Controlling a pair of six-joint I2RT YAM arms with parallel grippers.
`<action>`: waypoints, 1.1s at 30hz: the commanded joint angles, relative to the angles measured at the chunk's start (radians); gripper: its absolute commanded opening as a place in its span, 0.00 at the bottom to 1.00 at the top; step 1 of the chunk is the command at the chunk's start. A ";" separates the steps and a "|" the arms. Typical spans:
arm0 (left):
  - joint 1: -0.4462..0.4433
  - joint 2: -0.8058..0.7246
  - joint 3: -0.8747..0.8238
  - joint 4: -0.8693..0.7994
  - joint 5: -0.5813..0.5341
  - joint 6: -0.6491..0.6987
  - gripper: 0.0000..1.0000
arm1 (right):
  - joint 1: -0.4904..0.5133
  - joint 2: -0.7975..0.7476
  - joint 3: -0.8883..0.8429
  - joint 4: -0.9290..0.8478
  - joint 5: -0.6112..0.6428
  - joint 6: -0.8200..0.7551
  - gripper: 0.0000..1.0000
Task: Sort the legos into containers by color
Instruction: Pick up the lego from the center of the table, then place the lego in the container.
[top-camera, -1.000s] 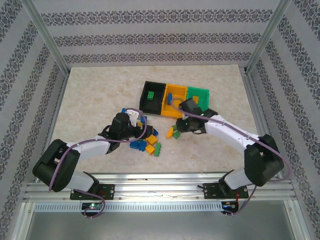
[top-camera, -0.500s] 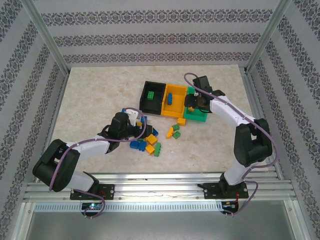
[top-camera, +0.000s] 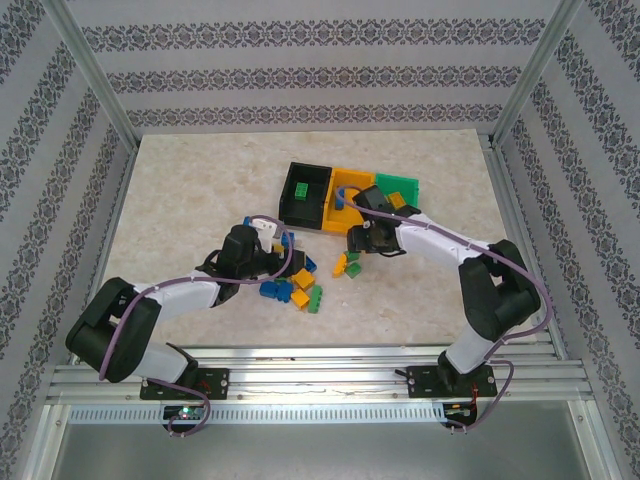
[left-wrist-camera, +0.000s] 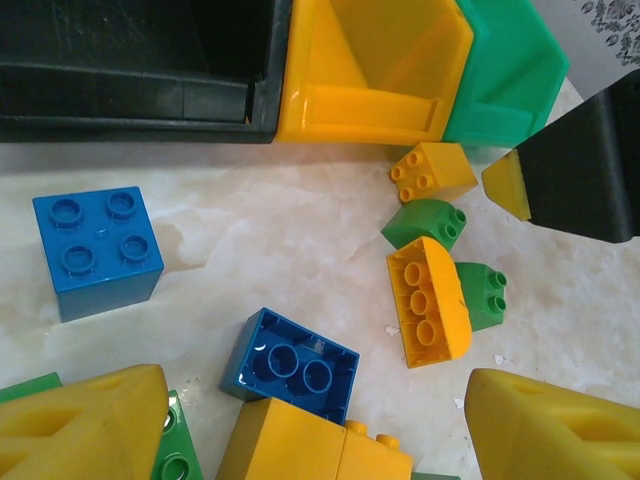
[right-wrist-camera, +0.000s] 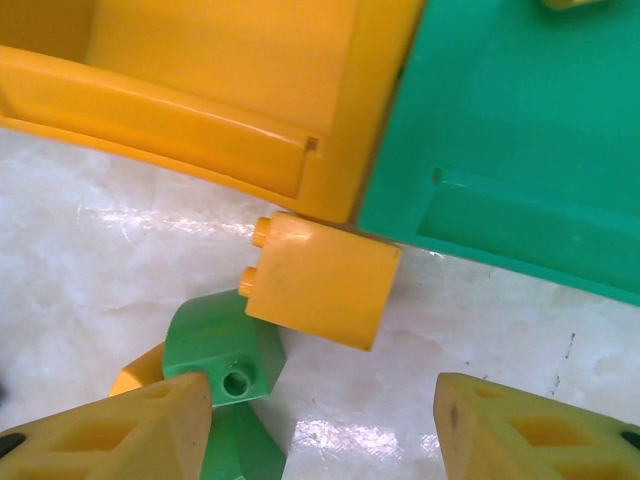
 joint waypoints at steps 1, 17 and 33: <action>0.016 0.014 0.016 0.024 0.027 -0.017 0.78 | 0.007 0.007 -0.008 0.014 0.039 0.046 0.61; 0.034 0.007 0.020 0.004 0.033 -0.007 0.80 | 0.015 0.184 0.094 0.062 0.040 0.073 0.58; 0.044 0.016 0.019 0.016 0.047 -0.018 0.80 | -0.011 -0.059 0.064 0.024 0.056 0.049 0.41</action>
